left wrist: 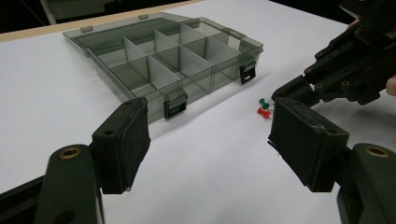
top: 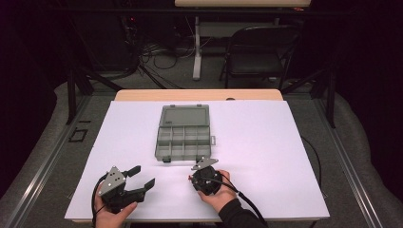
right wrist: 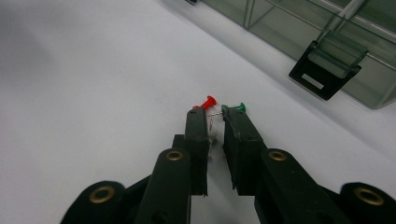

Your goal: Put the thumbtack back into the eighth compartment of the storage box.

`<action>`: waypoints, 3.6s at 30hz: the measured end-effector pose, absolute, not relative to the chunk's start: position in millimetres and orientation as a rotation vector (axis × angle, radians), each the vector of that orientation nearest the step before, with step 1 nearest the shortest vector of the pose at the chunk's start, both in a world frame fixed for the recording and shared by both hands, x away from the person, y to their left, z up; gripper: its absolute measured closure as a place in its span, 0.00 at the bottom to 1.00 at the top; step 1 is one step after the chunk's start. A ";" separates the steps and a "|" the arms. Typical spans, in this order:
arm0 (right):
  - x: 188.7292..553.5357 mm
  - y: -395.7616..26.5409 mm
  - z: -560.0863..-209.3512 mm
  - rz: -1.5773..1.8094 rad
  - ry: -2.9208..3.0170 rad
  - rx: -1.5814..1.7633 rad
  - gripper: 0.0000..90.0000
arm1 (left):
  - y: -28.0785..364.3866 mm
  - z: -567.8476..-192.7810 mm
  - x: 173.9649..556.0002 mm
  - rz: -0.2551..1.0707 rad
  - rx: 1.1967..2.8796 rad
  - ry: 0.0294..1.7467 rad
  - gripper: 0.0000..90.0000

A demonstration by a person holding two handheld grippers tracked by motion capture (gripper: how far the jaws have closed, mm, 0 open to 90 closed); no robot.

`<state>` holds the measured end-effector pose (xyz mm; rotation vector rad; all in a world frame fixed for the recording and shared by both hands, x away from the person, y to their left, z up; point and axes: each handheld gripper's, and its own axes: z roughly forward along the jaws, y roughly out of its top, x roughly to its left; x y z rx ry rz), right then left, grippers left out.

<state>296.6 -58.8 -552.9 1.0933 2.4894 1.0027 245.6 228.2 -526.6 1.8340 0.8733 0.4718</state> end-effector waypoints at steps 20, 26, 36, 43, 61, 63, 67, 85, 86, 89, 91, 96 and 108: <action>295.5 -59.7 -555.7 0.987 2.487 1.099 0.95 | 228.7 -527.1 246.1 0.476 1.841 0.875 0.31; 295.9 -60.9 -554.2 1.003 2.483 1.097 0.95 | 229.0 -527.1 246.2 0.477 1.840 0.876 0.31; 295.6 -71.7 -536.6 1.072 2.491 1.139 0.95 | 228.9 -526.9 246.0 0.478 1.838 0.876 0.31; 295.1 -79.2 -520.9 1.099 2.505 1.135 0.95 | 228.8 -526.8 246.1 0.479 1.842 0.874 0.31; 308.8 -87.0 -480.4 1.117 2.507 1.128 0.95 | 229.0 -526.8 246.2 0.480 1.839 0.876 0.31; 311.7 -87.3 -477.8 1.110 2.508 1.132 0.95 | 229.0 -526.9 246.2 0.479 1.839 0.877 0.31; 317.0 -86.2 -473.4 1.090 2.511 1.132 0.95 | 229.1 -526.8 246.3 0.480 1.843 0.874 0.31; 346.4 -79.2 -463.9 1.015 2.479 1.183 0.95 | 229.3 -527.0 246.5 0.480 1.842 0.878 0.31; 348.7 -78.9 -464.0 1.009 2.476 1.187 0.95 | 229.4 -527.0 246.6 0.480 1.844 0.876 0.31; 354.4 -78.7 -466.4 0.991 2.468 1.197 0.95 | 229.5 -527.0 246.7 0.479 1.843 0.876 0.31; 358.4 -79.0 -468.8 0.973 2.468 1.210 0.95 | 229.4 -527.0 246.6 0.479 1.840 0.878 0.31; 368.7 -79.8 -474.7 0.955 2.455 1.251 0.95 | 229.6 -527.1 246.7 0.479 1.841 0.877 0.31; 389.4 -77.5 -492.6 0.896 2.429 1.316 0.95 | 229.5 -527.5 247.0 0.479 1.845 0.875 0.31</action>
